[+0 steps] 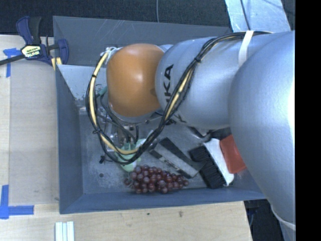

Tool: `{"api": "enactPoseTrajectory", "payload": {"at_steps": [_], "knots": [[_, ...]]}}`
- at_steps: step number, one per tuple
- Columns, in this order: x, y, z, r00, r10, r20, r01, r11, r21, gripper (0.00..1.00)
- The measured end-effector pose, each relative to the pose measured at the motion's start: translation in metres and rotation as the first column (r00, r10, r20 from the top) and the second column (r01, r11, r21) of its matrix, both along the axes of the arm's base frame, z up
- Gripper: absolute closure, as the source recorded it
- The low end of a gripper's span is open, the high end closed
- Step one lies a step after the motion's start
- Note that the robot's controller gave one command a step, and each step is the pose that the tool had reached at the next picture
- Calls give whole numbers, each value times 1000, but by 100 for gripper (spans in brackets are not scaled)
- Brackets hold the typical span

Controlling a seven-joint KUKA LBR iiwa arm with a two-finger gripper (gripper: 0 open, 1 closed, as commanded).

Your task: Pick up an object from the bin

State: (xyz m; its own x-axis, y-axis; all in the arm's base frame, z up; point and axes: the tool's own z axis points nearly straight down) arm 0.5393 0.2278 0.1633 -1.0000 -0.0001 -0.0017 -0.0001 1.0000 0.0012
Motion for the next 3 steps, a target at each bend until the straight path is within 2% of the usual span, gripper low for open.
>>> {"api": "enactPoseTrajectory", "payload": {"at_steps": [1,2,3], "knots": [[-20,-16,-17,992,129,7,-129,992,2,0],[-29,-37,-41,966,260,-2,-260,966,-1,0],[-28,-40,-45,975,223,0,-223,975,0,0]]}}
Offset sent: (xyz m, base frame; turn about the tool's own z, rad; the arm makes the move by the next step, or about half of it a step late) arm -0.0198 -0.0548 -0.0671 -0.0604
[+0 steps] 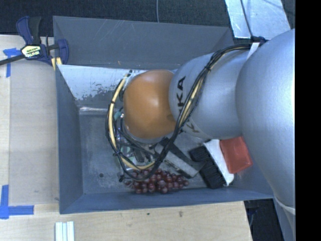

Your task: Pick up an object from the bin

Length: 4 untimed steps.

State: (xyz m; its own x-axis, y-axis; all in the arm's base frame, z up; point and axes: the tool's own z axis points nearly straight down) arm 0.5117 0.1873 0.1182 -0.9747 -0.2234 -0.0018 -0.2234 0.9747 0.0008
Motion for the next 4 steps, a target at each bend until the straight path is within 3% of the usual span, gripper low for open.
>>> {"api": "enactPoseTrajectory", "payload": {"at_steps": [1,2,3,4], "knots": [[-7,7,8,987,-163,1,163,987,0,0],[-19,-28,24,1000,1,0,-1,1000,2,0],[-2,-63,3,997,71,5,-71,997,-2,0],[24,-78,-18,1000,-13,5,13,1000,5,100]]}}
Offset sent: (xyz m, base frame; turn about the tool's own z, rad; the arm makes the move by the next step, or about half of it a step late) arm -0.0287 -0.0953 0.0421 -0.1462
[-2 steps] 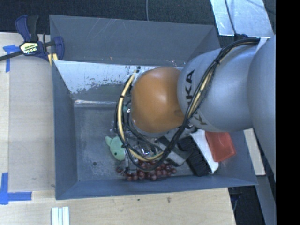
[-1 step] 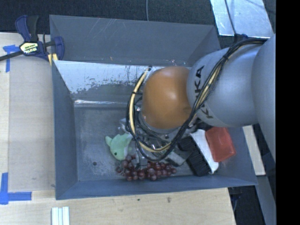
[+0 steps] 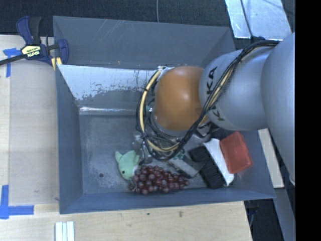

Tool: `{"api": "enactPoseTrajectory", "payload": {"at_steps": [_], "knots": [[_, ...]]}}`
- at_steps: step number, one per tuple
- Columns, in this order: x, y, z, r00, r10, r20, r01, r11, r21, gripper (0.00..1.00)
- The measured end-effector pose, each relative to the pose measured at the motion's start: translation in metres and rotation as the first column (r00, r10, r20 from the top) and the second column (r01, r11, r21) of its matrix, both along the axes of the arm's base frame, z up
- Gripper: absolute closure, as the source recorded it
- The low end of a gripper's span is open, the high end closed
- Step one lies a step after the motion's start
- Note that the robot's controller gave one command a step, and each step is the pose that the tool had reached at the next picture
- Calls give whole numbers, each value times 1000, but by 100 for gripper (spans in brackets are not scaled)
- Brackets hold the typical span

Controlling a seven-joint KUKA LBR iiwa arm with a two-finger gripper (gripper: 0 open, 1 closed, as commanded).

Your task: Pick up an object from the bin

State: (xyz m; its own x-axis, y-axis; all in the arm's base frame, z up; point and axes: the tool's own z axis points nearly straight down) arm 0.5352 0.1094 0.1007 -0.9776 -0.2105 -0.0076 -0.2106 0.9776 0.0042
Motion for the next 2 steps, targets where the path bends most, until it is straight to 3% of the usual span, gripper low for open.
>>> {"api": "enactPoseTrajectory", "payload": {"at_steps": [1,2], "knots": [[0,0,0,1000,-1,0,1,1000,0,0],[0,0,0,1000,-1,0,1,1000,0,0]]}}
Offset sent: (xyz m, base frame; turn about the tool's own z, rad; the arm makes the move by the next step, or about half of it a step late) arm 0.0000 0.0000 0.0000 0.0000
